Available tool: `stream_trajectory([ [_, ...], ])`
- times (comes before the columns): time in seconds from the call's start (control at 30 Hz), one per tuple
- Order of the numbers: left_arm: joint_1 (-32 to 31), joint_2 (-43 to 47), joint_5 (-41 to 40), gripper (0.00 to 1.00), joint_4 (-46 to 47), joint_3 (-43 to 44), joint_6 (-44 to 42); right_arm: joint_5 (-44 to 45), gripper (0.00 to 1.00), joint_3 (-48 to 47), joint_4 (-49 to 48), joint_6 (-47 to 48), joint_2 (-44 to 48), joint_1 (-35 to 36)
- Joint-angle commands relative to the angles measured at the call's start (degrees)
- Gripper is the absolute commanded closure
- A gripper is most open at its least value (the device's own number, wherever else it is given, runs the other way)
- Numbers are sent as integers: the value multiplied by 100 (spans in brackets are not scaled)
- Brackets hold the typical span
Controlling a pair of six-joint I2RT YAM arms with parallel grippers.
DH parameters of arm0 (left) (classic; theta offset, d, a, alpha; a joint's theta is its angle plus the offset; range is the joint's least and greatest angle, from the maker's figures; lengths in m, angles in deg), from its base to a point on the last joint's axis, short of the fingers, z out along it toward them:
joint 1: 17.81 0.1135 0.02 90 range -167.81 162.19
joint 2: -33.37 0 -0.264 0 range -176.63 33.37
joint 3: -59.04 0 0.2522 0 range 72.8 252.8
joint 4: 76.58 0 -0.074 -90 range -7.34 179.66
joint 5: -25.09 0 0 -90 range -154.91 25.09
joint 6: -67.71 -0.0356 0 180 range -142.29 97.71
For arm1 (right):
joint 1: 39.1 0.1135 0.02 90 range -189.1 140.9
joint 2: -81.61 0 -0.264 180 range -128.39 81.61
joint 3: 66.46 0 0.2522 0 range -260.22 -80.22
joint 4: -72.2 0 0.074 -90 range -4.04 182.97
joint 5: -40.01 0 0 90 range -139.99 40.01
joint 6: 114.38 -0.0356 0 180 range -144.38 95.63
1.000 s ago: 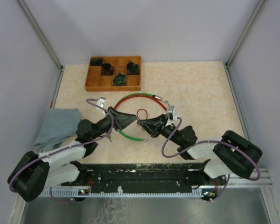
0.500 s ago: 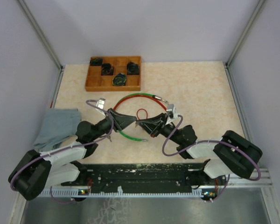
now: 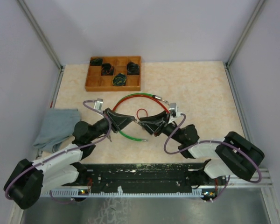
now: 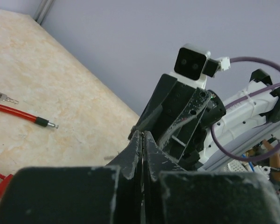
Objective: Unlock with the key
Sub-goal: Pick up the key from the center of the board.
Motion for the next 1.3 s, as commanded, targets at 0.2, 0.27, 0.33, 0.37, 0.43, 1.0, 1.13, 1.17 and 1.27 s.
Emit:
stream_trajectory([
  [0.2,26,631,447,100,-1713,764,-1868,-1675,68,-291,-38,-287,770,-787],
  [0.27,22,581,703,100,-1634,839,-1922,-1959,68,-382,86,-167,809,-806],
  [0.33,26,528,981,100,-1487,864,-1950,-2232,69,-444,68,-103,835,-811],
  [0.37,26,508,1101,100,-1416,869,-1946,-2334,68,-480,113,-64,847,-811],
  [0.43,25,467,1315,100,-1234,880,-1915,-2458,68,-570,356,48,892,-811],
  [1.0,-68,202,1757,100,-275,796,-1543,-2873,78,-772,216,-11,624,-811],
  [1.13,-101,161,1759,100,-197,797,-1504,-2861,79,-766,132,-59,561,-810],
  [1.17,-112,160,1764,100,-187,793,-1504,-2854,80,-766,117,-71,553,-811],
  [1.27,-156,146,1765,100,-160,792,-1504,-2790,81,-772,108,-77,550,-811],
])
